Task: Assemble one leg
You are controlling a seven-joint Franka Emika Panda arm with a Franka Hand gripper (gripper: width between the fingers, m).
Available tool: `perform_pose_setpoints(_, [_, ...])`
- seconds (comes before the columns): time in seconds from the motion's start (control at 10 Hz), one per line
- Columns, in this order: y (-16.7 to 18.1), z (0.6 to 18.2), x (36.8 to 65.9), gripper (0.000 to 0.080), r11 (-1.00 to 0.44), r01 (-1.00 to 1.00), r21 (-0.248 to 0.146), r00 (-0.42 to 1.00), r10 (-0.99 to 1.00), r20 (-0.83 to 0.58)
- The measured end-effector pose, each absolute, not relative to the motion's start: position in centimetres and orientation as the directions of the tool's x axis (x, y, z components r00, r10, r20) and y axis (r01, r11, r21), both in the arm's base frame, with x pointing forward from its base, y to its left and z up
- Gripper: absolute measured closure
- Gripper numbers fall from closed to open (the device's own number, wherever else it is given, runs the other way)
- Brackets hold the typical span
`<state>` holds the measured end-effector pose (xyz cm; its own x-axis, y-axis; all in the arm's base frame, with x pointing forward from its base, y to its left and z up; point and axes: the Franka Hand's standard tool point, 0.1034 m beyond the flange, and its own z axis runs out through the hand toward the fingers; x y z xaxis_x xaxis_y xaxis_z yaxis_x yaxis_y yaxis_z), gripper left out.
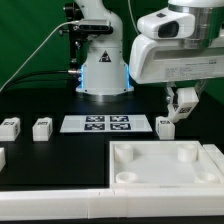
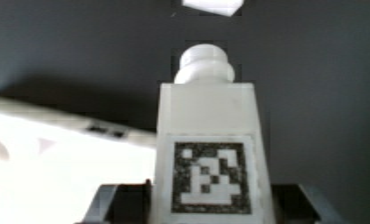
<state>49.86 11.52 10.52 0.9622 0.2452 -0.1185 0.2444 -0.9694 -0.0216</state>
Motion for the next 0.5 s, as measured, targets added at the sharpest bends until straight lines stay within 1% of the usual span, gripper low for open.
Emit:
perform_pose_setpoints(0.1, [11.5, 11.2, 51.2, 0.0505, -0.963, 0.267, -0.023, 0.959, 0.268, -0.094])
perform_pose_setpoints(0.2, [11.4, 11.3, 51.9, 0.0505, -0.961, 0.276, -0.024, 0.958, 0.277, -0.076])
perform_pose_setpoints(0.4, [11.5, 11.2, 51.9, 0.0505, -0.960, 0.279, -0.024, 0.958, 0.280, -0.062])
perform_pose_setpoints(0.5, [11.6, 11.3, 52.9, 0.0505, -0.960, 0.278, -0.016, 0.958, 0.276, 0.074])
